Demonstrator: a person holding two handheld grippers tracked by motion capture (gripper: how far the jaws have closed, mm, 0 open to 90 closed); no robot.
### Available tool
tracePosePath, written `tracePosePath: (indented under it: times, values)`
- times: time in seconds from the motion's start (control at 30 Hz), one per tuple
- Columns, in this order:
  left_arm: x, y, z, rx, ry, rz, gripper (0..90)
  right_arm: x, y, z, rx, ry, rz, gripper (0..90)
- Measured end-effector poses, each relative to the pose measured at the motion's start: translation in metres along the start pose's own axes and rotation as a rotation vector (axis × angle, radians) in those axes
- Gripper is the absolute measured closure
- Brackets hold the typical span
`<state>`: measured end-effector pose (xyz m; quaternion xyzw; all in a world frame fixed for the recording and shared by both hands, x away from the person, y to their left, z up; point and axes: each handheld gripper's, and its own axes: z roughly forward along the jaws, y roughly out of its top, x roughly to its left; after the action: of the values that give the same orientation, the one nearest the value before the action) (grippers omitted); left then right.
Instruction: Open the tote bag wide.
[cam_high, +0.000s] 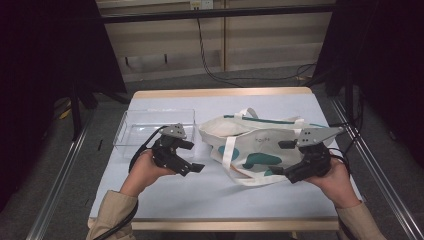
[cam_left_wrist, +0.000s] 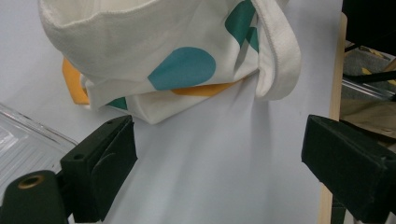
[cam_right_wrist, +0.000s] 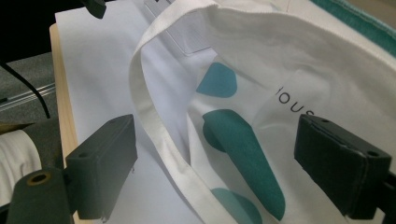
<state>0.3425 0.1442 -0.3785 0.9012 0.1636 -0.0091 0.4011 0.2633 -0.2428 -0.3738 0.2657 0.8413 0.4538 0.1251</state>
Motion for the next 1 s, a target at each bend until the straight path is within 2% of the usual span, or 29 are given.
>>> tracePosePath:
  times: [0.07, 0.13, 0.23, 0.27, 0.33, 0.4, 0.73, 1.0]
  values:
    - [0.0, 0.001, 0.0, -0.005, 0.008, -0.007, 10.1, -0.001, 0.002, -0.001, -0.003, -0.001, 0.002, 12.9]
    - [0.001, 0.005, -0.003, 0.0, 0.007, 0.005, 10.1, -0.003, 0.005, -0.003, -0.006, -0.001, 0.004, 13.1]
    - [0.001, 0.009, -0.004, -0.006, 0.008, -0.002, 10.1, -0.005, 0.008, -0.005, -0.018, 0.011, 0.008, 14.1]
    - [0.003, 0.01, -0.005, 0.005, 0.006, 0.013, 10.1, -0.005, 0.009, -0.006, -0.019, 0.007, 0.005, 14.1]
    - [0.003, 0.013, -0.004, 0.001, 0.004, 0.009, 10.1, -0.007, 0.011, -0.007, -0.02, 0.006, 0.003, 14.3]
    - [0.003, 0.016, -0.005, 0.0, 0.008, 0.011, 10.2, -0.008, 0.012, -0.009, -0.032, 0.021, 0.006, 14.9]
    - [0.007, 0.029, -0.006, 0.011, 0.004, 0.023, 10.3, -0.014, 0.017, -0.012, -0.033, 0.004, -0.006, 16.3]
    - [0.009, 0.031, -0.006, 0.022, -0.005, 0.022, 10.3, -0.017, 0.02, -0.012, -0.04, 0.002, -0.01, 17.4]
